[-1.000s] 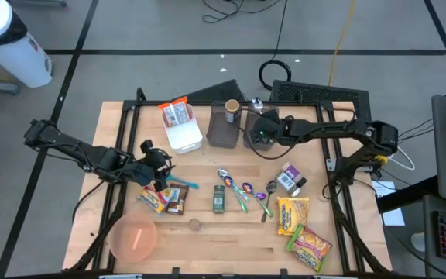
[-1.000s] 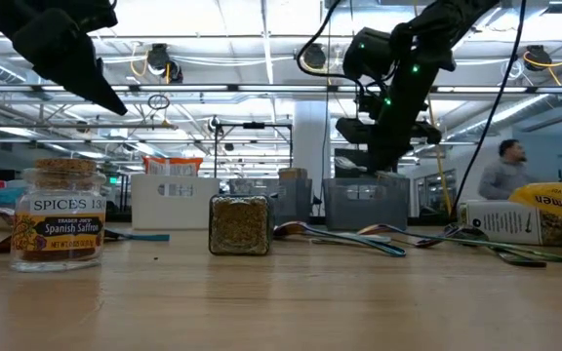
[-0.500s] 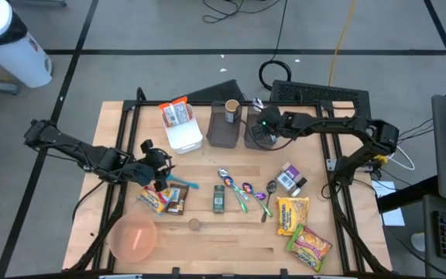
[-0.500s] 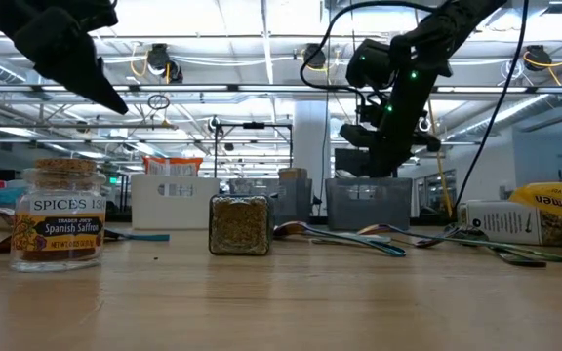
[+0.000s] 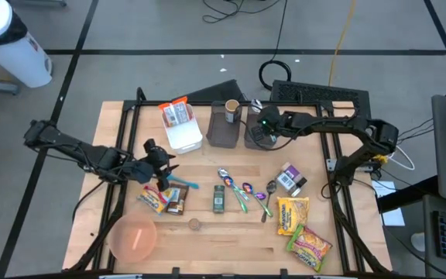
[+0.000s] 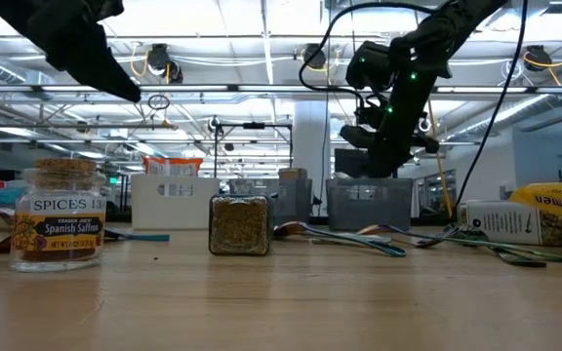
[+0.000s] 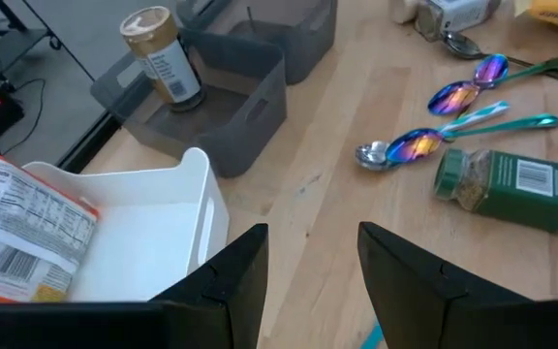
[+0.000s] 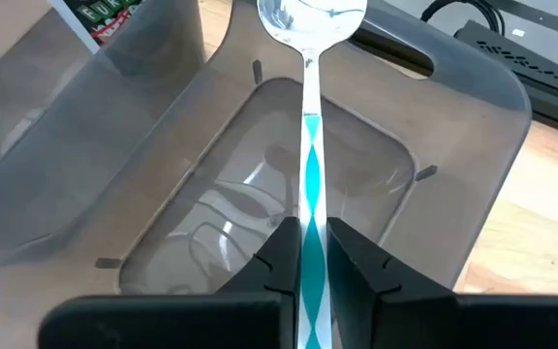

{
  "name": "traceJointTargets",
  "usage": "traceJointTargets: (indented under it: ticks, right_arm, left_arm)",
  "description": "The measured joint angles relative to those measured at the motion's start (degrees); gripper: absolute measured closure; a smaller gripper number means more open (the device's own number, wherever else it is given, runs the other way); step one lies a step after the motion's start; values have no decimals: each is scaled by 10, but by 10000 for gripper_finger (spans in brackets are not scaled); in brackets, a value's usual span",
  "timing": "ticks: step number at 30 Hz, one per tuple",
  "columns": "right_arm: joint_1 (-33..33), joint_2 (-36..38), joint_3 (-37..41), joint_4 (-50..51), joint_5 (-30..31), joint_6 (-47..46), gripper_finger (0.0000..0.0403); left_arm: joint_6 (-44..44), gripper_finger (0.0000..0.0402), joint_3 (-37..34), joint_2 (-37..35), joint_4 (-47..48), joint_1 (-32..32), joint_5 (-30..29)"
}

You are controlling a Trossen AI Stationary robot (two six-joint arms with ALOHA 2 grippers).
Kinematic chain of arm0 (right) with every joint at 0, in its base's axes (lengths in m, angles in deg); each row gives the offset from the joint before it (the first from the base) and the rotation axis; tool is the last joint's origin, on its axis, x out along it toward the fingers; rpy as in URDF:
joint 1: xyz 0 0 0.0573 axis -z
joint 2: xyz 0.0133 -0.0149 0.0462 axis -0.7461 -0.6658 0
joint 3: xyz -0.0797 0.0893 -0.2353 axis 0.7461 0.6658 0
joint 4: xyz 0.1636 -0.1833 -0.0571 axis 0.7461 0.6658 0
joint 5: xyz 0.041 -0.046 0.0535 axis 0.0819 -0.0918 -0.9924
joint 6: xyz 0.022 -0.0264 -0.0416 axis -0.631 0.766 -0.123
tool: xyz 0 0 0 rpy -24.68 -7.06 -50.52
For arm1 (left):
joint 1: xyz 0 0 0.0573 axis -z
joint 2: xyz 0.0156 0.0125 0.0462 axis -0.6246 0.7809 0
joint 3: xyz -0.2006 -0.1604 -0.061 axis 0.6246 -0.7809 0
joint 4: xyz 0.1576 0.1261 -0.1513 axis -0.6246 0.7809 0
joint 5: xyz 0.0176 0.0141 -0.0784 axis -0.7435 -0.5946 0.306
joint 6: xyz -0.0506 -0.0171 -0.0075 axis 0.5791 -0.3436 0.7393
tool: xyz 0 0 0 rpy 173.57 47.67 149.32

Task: Pick & Place Food Item
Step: Put the bottom blue patterned spoon into the right black bin

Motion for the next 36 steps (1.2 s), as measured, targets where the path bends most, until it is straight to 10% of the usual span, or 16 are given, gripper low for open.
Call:
traceJointTargets:
  ticks: [36]
  right_arm:
    - [34, -113, 0, -63, -92, 11, 368]
  left_arm:
    - [-31, 231, 0, 0, -3, -15, 15]
